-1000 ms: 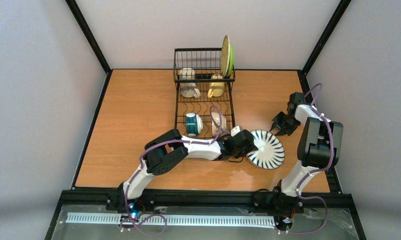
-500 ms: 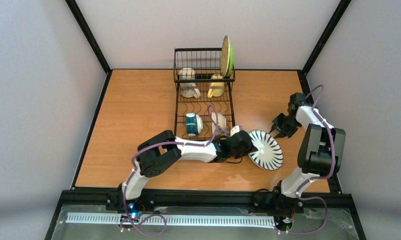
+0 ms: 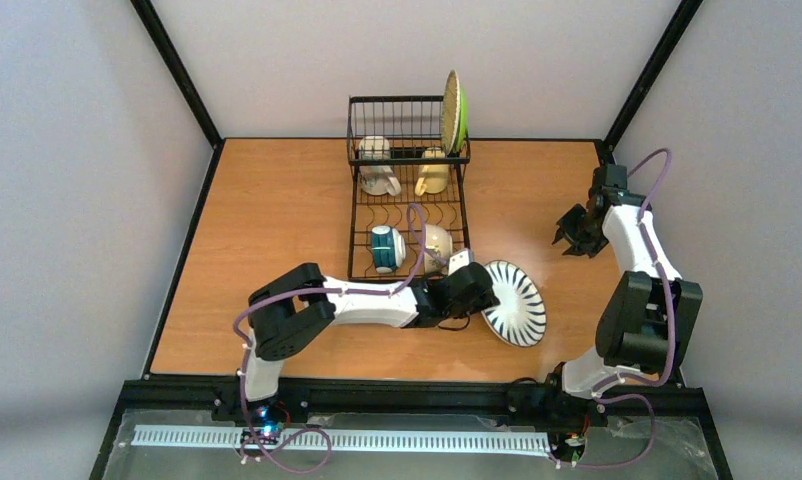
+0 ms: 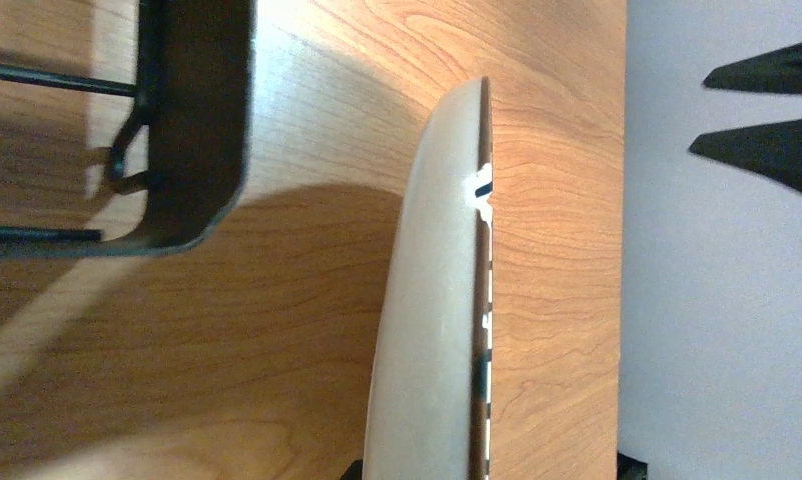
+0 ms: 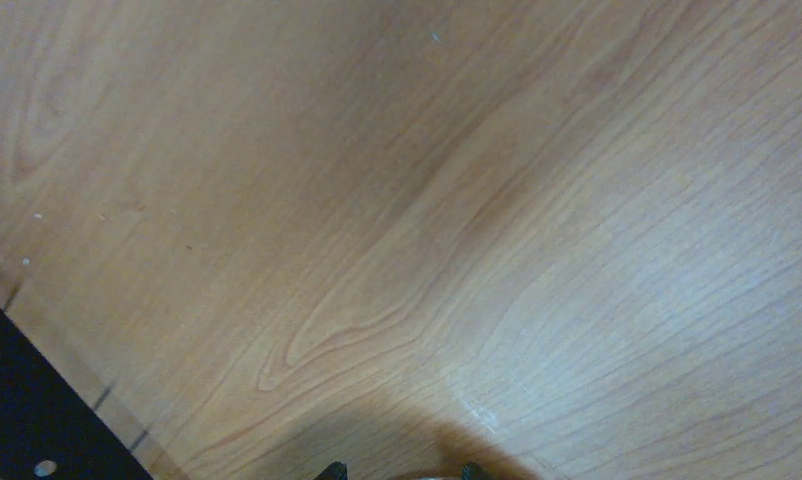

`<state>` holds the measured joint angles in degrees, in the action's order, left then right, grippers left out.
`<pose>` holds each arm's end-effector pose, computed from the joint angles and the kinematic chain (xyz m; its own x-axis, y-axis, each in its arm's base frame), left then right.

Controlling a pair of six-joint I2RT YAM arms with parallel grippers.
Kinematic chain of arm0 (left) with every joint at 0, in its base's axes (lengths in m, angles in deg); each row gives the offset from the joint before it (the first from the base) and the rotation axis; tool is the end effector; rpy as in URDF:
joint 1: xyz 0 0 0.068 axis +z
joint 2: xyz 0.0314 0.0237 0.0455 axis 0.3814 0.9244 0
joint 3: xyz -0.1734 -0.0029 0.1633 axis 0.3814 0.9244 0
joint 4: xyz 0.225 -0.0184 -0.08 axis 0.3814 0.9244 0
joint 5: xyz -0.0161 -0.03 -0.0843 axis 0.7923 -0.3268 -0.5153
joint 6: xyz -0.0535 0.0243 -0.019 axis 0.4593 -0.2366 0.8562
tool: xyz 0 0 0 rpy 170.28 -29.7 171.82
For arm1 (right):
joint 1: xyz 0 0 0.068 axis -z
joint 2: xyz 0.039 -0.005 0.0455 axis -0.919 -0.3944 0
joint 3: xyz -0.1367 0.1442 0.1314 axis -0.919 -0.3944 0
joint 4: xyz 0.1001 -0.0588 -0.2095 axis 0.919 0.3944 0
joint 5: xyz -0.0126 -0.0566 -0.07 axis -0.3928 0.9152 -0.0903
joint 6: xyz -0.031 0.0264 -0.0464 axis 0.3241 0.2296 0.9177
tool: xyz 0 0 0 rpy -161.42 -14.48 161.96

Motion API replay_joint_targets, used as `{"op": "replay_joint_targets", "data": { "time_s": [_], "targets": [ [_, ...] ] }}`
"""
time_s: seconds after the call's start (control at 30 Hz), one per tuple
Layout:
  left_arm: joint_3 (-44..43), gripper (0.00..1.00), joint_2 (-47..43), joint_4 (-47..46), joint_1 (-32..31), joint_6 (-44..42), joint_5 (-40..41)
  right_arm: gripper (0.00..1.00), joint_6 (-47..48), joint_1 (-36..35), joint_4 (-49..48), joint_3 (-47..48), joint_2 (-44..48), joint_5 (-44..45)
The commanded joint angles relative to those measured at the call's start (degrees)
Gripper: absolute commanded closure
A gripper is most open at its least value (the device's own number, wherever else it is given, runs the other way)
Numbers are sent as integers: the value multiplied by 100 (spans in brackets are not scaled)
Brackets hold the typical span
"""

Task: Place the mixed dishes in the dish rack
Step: Grab the plate from the center of the board, then pass from the left arm to the right

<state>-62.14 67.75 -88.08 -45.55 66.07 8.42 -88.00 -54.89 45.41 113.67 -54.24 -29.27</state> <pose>0.1622 -0.3773 0.1474 -0.8842 -0.3793 -0.2726 -0.0574 0.6674 -0.7425 0.2801 -0.0536 0.2020 -0.6504 0.7314 -0.2049 0.6778 0.6806 0.2781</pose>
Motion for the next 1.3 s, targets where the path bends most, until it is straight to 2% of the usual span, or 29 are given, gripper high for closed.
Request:
{"op": "replay_joint_targets", "data": {
  "time_s": [0.0, 0.27, 0.5, 0.67, 0.97, 1.27],
  "targets": [
    [20, 100, -640, 132, -118, -418, 353, 34, -54, -19, 136, 276, 213, 91],
    [253, 100, -1447, 228, -205, -650, 674, 33, 4, -19, 298, 719, 477, 92],
    [255, 100, -2073, 419, -314, -868, 847, 33, 4, -19, 121, 459, 803, -162],
    [353, 100, -2916, 731, -314, -1046, 1248, 32, 137, -59, -121, 381, 1054, -594],
    [1094, 100, -4801, 1061, -314, -851, 2232, 30, 138, -254, -700, 858, 1292, -1936],
    [1937, 100, -6119, 1013, -245, -387, 3028, 26, -247, -832, -1711, 1191, 1557, -3410]
  ]
}}
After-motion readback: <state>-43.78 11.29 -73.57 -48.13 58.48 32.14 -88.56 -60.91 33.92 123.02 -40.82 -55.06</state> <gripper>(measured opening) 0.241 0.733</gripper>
